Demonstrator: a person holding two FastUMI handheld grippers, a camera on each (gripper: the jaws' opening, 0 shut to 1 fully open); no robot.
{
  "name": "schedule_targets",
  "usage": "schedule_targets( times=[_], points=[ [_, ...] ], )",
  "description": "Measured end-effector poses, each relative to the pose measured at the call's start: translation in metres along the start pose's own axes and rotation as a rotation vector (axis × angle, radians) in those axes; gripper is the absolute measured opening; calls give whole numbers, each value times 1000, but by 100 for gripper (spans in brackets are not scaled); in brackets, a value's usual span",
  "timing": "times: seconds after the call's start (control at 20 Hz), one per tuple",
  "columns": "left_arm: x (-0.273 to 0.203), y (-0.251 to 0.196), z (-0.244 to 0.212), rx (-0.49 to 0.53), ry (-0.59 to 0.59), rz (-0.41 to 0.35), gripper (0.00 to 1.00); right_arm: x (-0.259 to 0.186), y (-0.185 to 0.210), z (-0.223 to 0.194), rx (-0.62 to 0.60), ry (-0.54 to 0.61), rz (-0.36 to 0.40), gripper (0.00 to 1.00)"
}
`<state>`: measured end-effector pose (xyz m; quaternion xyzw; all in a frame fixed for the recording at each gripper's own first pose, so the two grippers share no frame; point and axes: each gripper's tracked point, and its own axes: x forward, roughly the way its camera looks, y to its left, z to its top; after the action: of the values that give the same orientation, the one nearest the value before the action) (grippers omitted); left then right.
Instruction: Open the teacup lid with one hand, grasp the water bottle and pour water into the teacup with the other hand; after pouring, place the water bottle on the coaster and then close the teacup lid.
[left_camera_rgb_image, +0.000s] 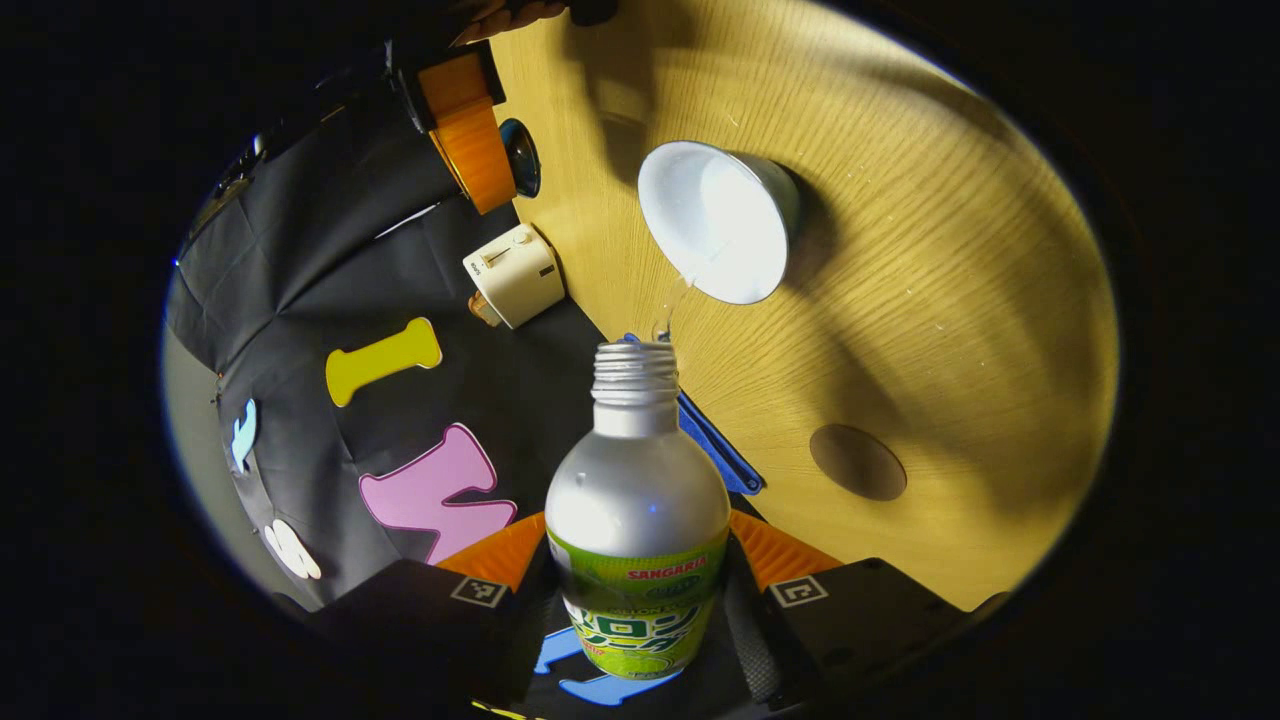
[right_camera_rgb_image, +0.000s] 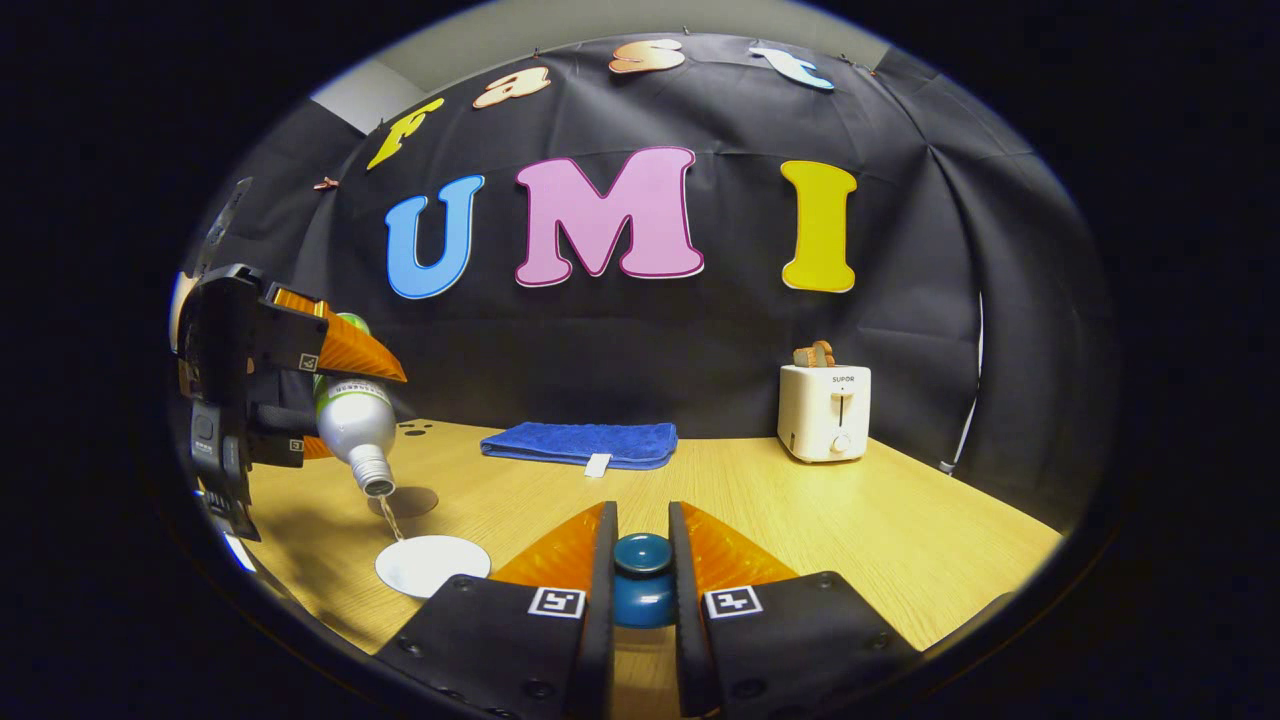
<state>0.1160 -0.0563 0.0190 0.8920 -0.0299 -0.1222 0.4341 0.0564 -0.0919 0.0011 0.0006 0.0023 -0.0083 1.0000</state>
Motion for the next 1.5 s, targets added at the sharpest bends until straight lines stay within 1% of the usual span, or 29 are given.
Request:
schedule_targets(
  times=[0.7, 1.5],
  points=[
    [-3, 3, 2, 54, 13, 1, 80, 0, 0, 0, 0, 1, 1, 29],
    [-3, 7, 14, 84, -17, 13, 80, 0, -2, 0, 0, 0, -5, 29]
  ],
)
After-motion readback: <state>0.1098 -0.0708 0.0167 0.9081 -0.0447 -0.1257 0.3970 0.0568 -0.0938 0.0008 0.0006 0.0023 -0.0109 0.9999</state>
